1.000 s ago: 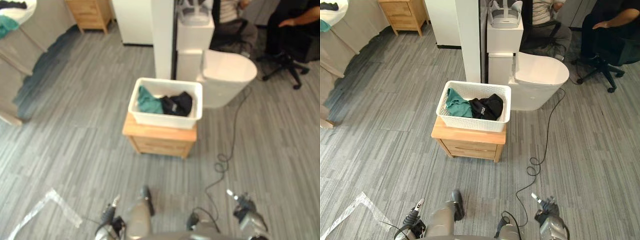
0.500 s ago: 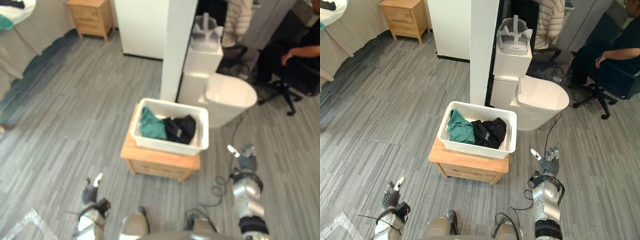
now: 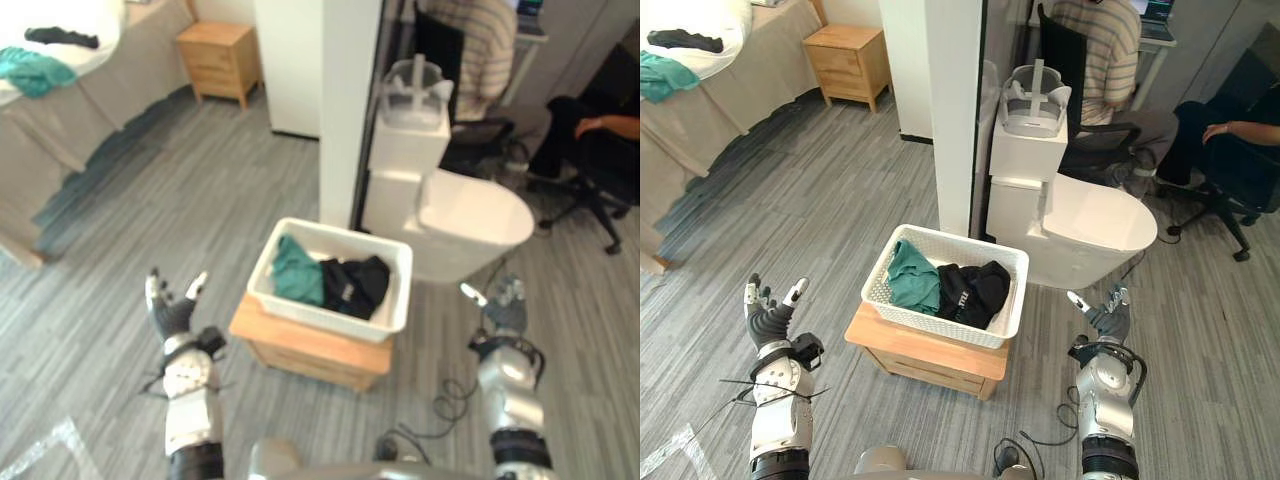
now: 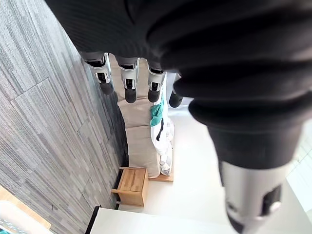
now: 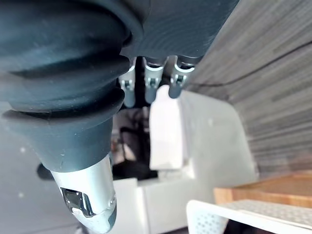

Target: Pick up the laundry basket with both hands and put the clothes into the washing machine.

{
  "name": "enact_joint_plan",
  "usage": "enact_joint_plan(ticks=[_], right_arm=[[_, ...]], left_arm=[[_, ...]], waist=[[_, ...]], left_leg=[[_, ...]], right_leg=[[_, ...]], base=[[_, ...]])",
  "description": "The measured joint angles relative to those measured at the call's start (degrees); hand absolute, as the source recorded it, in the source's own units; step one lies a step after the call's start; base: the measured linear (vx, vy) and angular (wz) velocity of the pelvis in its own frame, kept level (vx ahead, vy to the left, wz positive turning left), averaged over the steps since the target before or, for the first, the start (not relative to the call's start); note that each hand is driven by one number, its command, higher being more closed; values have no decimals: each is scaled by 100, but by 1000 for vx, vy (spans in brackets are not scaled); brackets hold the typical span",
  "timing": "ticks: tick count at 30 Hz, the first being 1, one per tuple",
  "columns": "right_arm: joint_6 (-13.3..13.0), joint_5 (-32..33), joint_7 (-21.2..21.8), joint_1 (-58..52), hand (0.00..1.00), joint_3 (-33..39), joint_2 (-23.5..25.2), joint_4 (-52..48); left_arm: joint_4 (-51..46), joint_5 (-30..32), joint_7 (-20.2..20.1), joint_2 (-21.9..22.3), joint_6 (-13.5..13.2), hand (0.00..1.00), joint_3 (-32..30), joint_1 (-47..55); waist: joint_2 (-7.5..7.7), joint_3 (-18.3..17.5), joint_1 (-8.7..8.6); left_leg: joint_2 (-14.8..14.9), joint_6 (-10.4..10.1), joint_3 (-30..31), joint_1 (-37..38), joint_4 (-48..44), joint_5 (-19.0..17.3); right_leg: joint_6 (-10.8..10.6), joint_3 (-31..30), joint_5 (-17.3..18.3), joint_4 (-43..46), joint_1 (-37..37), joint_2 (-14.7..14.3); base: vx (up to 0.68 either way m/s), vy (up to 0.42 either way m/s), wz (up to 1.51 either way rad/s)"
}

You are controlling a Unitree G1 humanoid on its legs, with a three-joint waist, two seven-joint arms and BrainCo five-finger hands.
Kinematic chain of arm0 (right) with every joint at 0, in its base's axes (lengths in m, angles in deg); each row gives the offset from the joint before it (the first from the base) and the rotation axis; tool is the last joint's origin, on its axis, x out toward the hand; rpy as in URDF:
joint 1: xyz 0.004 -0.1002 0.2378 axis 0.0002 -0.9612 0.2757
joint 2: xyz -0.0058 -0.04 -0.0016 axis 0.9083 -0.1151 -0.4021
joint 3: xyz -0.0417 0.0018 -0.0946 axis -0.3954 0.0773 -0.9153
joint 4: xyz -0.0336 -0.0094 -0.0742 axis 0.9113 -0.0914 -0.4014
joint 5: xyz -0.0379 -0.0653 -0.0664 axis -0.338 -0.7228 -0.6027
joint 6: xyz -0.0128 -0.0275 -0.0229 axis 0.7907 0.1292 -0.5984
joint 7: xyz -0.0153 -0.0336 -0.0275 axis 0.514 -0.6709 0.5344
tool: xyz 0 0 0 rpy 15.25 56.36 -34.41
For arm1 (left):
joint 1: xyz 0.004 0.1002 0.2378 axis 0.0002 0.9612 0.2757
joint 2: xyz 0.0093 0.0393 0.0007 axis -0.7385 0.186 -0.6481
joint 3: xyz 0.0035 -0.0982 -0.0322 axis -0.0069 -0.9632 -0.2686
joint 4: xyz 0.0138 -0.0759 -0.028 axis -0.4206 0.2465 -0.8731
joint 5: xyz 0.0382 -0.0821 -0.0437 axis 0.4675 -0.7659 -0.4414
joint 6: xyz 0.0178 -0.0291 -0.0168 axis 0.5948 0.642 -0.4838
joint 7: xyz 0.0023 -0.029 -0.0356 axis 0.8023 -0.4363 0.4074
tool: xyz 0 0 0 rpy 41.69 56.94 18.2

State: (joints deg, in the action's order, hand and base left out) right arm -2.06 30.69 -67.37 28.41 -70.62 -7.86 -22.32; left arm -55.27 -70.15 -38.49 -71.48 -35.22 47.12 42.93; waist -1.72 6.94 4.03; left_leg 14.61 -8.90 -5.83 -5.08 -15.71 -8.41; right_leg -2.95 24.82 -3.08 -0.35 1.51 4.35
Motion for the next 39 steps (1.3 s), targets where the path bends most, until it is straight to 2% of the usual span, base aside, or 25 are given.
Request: enact_joint_plan(ticks=[1,2,5,7,9,12,17,22,25,28,32,33,39], right_arm=[[147,-20,24,34,0,-11,14,5],[203,-21,26,81,0,-17,23,5],[396,-22,25,519,0,-7,-22,5],[486,-23,17,1023,0,-7,-38,64],[614,-63,7,1882,0,-111,-234,366],[782,-69,-52,2657,0,-106,-517,574],[816,188,-209,3462,0,-80,-1215,1608],[799,1129,-21,4115,0,-101,-1541,2273],[793,1805,213,4487,0,-104,-1620,2577],[800,2190,438,4785,0,-115,-1661,2670],[818,2336,733,5128,0,-309,-1846,2858],[819,2365,770,5216,0,-348,-1872,2970],[815,2561,939,5397,0,-763,-1996,2994]], left_arm=[[-5,99,-59,-57,118,0,0,-105],[-7,175,-65,-95,188,0,3,-143],[-2,433,-65,-322,543,0,4,-690],[148,523,-63,-550,678,0,6,-1447],[604,578,-28,-1050,862,0,169,-2680],[1161,575,45,-1414,1020,0,275,-3924],[2585,333,189,-1999,1117,0,504,-5298],[4084,-91,144,-2577,1174,0,955,-6524],[4599,-292,-119,-2836,1164,0,1257,-7298],[4851,-431,-432,-3006,1151,0,1583,-7810],[5093,-436,-747,-3091,1153,0,1973,-8215],[5132,-418,-837,-3092,1154,0,2114,-8342],[5195,258,-1201,-3304,1154,0,2746,-8543]], waist=[[55,76,11],[64,102,12],[63,491,10],[101,862,23],[185,1328,24],[220,1830,6],[239,1846,-20],[257,1884,-31],[341,2020,-22],[387,2119,-4],[403,2132,0],[459,2161,0],[527,2196,27]], left_leg=[[-76,2,31,0,126,107],[-97,10,30,-32,172,148],[-171,58,0,-368,181,266],[-212,95,-77,-686,184,402],[-300,139,-170,-1132,206,615],[-373,211,-233,-1384,106,734],[-373,222,-152,-1966,-127,739],[-345,236,-63,-2362,-270,749],[-272,239,-27,-2546,-327,754],[-247,245,37,-2696,-334,766],[-209,238,73,-2946,-477,773],[-189,238,50,-2967,-495,773],[-120,238,6,-3139,-534,771]], right_leg=[[-6,19,-19,5,-44,36],[1,22,-43,9,-98,74],[38,-4,-178,17,-464,166],[51,-82,-294,57,-843,215],[101,-195,-559,66,-1382,279],[129,-303,-772,57,-1648,351],[133,-277,-836,130,-2113,367],[132,-222,-835,230,-2435,363],[132,-153,-835,257,-2557,371],[132,-71,-835,256,-2648,362],[134,45,-837,259,-2762,354],[134,54,-837,266,-2770,349],[133,136,-837,320,-2906,327]], base=[[-52,16,19],[-87,42,4],[-187,55,-7],[-221,36,-19],[-250,34,-21],[-158,44,-14],[-24,20,2],[1,3,3],[-5,5,8],[18,7,9],[62,16,8],[44,17,5],[35,10,2]])
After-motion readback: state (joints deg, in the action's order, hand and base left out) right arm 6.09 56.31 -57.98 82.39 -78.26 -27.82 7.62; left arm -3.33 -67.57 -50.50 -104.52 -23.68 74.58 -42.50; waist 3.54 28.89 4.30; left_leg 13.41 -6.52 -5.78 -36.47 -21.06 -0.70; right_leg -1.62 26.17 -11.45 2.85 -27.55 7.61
